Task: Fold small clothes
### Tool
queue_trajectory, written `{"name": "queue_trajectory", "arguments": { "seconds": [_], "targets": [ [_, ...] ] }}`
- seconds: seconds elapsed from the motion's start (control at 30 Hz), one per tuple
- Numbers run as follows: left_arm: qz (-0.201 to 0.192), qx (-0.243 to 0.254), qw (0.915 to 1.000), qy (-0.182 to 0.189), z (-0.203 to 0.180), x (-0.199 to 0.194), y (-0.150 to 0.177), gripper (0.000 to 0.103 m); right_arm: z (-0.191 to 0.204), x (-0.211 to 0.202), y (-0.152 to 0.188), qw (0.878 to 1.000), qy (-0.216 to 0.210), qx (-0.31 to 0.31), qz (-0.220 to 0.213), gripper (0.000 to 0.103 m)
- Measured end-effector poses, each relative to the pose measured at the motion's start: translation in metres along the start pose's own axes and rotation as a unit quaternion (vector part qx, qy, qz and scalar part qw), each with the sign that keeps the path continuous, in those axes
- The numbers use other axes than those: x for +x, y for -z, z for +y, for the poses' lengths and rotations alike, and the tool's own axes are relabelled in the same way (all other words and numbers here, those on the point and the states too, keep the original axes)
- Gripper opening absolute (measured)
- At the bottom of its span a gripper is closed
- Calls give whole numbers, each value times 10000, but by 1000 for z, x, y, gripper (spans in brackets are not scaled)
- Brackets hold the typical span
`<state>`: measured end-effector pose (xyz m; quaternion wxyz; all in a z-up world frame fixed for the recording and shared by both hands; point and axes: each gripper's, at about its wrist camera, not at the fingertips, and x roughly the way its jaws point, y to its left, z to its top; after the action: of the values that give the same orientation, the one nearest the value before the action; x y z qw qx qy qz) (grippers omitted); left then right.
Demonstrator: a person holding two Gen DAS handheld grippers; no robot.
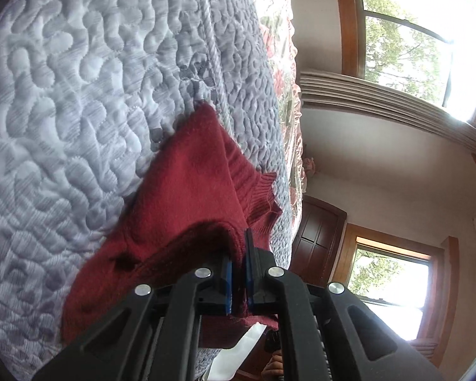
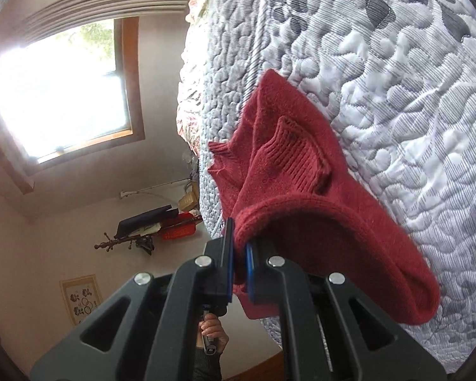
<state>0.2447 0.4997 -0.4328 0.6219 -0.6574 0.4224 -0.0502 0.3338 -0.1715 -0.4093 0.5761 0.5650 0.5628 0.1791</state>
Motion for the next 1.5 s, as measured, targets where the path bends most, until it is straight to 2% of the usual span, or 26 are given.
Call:
{"name": "queue_trajectory", "arguments": {
  "seconds": [0.2,0.27,0.33,0.37,0.43,0.5,0.53,0.63,0.7,0.73,0.8,0.87,0.97,1.03,1.2,1.23,1.33,1.37,1.4,1.43,1.47,1.5],
  "targets": [
    [31,-185,9994,-293,23,32,-25,7,-24,30,-35,9994,206,267,-28,6],
    [48,-224,9992,-318,30,36,-28,10,-30,36,-42,9991,284,300,-52,13],
    [45,-249,9994,-239,34,36,-29,17,-32,41,-46,9992,286,284,13,17],
    [32,-239,9995,-197,34,34,-28,22,-32,42,-47,9993,240,281,62,24],
    [-29,-173,9998,-118,32,24,-25,39,-27,41,-46,9996,185,168,86,29],
    [-88,0,9999,-97,24,9,-22,45,-16,35,-42,9998,137,-44,131,31],
    [-94,130,9998,-111,17,2,-19,48,-9,32,-39,9997,123,-164,164,36],
    [-27,699,9968,-385,-5,-17,-9,55,20,19,-27,9966,266,-753,212,42],
    [70,1286,9883,-819,-21,-22,-2,64,42,9,-15,9880,630,-1402,126,50],
    [136,1596,9813,-1070,-28,-22,2,66,50,7,-11,9811,864,-1728,65,54],
    [254,2104,9654,-1517,-37,-17,6,67,65,8,3,9561,1506,-2514,-51,55],
    [416,2498,9478,-1939,-42,-2,8,70,69,15,16,9245,2085,-3190,-90,55],
    [633,2835,9270,-2372,-38,20,8,70,61,34,29,8809,2696,-3891,-33,54],
    [704,3117,9119,-2576,-38,35,10,71,53,46,29,8621,2941,-4126,11,54],
    [751,3709,8816,-2823,-45,65,18,71,37,80,7,8376,3319,-4338,-24,54],
    [758,3764,8782,-2852,-45,68,18,71,38,86,2,8360,3326,-4364,-31,54],
    [756,3822,8761,-2841,-45,75,13,68,39,98,-9,8301,3403,-4418,-12,54],
    [750,3840,8751,-2850,-45,77,12,66,38,101,-11,8316,3363,-4420,27,51],
    [742,3864,8743,-2842,-46,77,11,59,39,103,-11,8307,3369,-4431,68,46],
    [723,3894,8728,-2852,-46,77,11,51,40,102,-9,8258,3434,-4473,70,33],
    [722,3914,8714,-2867,-47,78,11,48,41,102,-8,8231,3434,-4522,60,23],
    [728,3934,8700,-2881,-47,78,11,42,42,101,-8,8236,3403,-4538,55,19]
  ]
}}
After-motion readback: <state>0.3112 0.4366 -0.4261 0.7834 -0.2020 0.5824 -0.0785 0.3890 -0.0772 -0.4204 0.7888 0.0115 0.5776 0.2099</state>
